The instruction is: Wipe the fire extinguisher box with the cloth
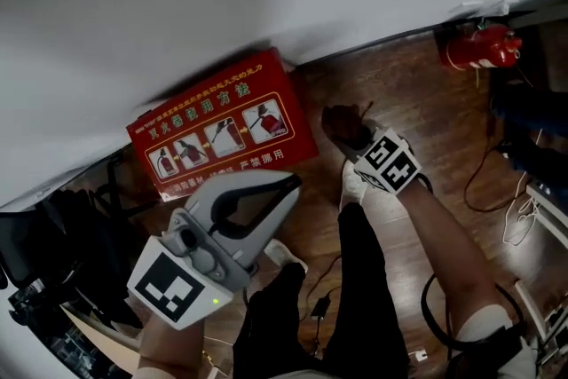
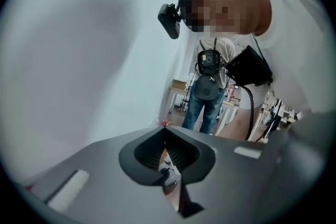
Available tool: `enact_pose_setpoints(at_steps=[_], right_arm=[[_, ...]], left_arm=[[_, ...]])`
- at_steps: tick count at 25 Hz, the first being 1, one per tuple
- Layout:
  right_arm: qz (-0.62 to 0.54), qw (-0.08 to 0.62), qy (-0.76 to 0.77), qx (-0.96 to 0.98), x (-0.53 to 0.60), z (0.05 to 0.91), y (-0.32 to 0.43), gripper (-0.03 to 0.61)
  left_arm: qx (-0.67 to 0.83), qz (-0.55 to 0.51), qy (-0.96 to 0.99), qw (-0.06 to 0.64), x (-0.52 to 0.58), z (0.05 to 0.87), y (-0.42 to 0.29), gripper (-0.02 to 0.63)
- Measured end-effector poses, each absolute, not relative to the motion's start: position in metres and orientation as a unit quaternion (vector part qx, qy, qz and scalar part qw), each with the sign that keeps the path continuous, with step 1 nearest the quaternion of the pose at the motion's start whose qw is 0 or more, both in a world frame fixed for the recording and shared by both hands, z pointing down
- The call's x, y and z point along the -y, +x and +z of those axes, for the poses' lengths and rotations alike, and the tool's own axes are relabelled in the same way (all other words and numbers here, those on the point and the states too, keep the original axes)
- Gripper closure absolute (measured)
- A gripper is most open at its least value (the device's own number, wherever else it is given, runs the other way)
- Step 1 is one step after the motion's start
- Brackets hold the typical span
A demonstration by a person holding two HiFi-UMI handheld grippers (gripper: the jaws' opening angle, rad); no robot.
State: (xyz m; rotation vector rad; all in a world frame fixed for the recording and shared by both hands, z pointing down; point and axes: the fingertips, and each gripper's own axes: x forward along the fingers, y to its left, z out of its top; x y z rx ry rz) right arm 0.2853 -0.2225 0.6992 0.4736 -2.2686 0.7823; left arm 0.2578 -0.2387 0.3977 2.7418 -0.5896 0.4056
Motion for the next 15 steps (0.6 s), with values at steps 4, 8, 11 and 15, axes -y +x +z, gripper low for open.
enact_pose_setpoints(at_steps=[4, 8, 11, 15], right_arm=[[0.258, 0.353, 0.16, 0.885, 0.178, 0.639, 0.249, 0.528], [0.228, 0.352, 0.179, 0.89, 0.153, 0.609, 0.211, 0.528], [0.222, 0.353, 0.193, 0.888, 0.146, 0.605, 0.186, 0.528], [0.233, 0.361, 0.198, 0.881, 0.151, 0.636, 0.168, 0.528]], left_arm=[[0.206, 0.138, 0.958, 0.141, 0.193, 0.39, 0.224, 0.614], [0.201, 0.137, 0.959, 0.146, 0.145, 0.393, 0.18, 0.614], [0.202, 0.123, 0.961, 0.146, 0.118, 0.394, 0.153, 0.612], [0.209, 0.119, 0.96, 0.139, 0.097, 0.409, 0.13, 0.61]])
